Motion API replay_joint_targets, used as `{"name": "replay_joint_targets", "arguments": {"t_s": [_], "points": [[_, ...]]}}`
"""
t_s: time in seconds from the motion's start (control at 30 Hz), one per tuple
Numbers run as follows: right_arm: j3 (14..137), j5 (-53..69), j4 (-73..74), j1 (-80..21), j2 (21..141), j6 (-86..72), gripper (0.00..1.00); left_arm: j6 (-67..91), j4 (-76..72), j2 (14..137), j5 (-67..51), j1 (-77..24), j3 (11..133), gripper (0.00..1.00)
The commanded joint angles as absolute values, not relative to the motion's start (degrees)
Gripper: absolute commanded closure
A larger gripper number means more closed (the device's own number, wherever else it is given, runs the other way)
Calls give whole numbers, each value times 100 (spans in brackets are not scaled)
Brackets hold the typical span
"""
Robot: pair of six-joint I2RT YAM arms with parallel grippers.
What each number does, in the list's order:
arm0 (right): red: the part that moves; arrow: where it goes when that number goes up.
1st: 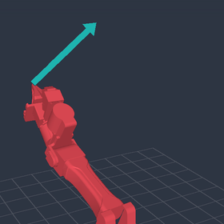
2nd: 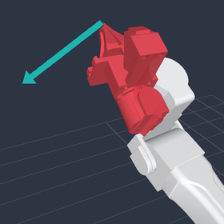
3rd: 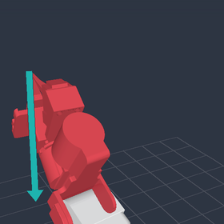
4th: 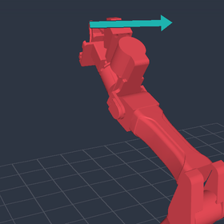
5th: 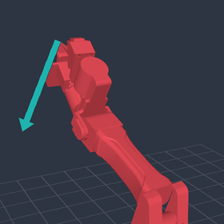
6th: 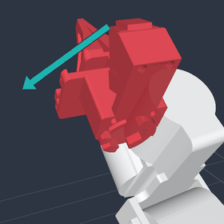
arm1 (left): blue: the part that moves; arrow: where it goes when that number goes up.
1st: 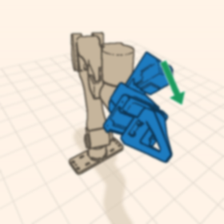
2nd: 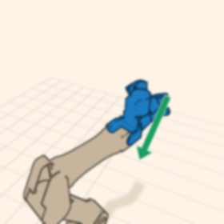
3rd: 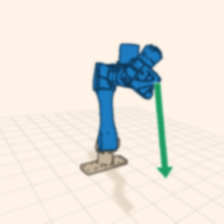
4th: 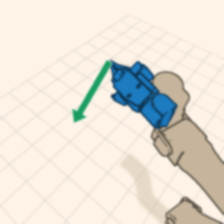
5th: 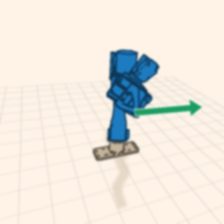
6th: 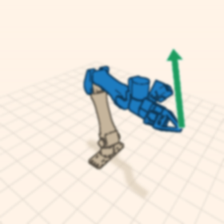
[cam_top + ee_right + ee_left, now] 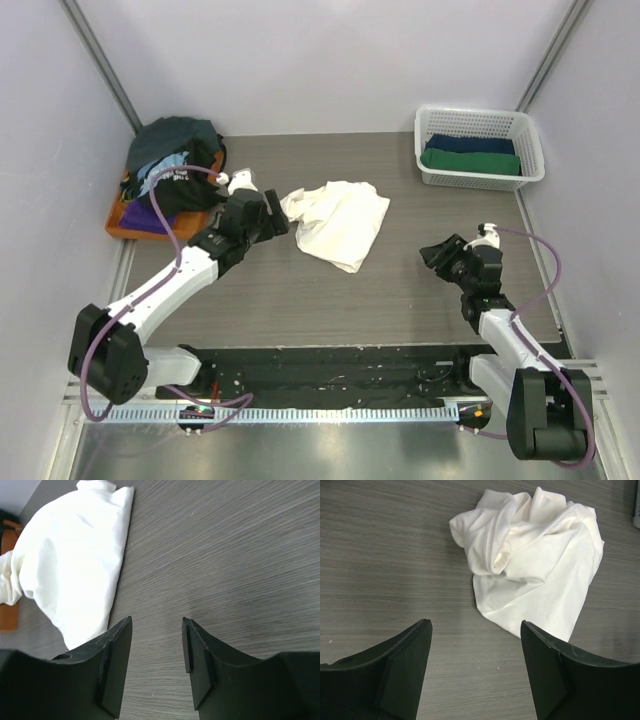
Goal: Roll the t-shirts
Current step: Flatten out the T-shirt at the center of the board.
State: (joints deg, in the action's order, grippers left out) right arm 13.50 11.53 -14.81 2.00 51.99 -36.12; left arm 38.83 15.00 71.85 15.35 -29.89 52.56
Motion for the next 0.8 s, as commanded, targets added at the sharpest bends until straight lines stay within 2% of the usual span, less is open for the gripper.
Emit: {"name": "replay_joint_targets", "arguments": {"t_s": [0.0, 0.07, 0.33, 0.43, 0.47, 0.53, 0.63, 0.77], "points": [[1388, 1881, -2355, 97, 5563, -3595, 47, 3401, 993, 7733, 1547, -3006, 5756, 20], [1432, 1872, -2338, 62, 5642, -3560, 45, 3401, 775, 8076, 1521, -3006, 5880, 16], [1424, 1740, -2276, 18, 5581, -3498, 45, 3235, 651, 9386, 2109, -3006, 6846, 22], [1433, 1714, -2276, 18, 5590, -3498, 45, 3085, 632, 9851, 2188, -3006, 7346, 56], [1433, 1714, -2259, 18, 5590, -3498, 45, 3041, 737, 9948, 2215, -3006, 7487, 81], [1433, 1696, -2250, 18, 5581, -3489, 45, 2927, 1141, 10230, 2407, -3006, 7988, 100], [1433, 1644, -2206, 9, 5537, -3472, 45, 2909, 1213, 10222, 2199, -3015, 8489, 100], [1441, 1591, -2153, 9, 5467, -3472, 45, 2883, 704, 9985, 1214, -3242, 9209, 100]]}}
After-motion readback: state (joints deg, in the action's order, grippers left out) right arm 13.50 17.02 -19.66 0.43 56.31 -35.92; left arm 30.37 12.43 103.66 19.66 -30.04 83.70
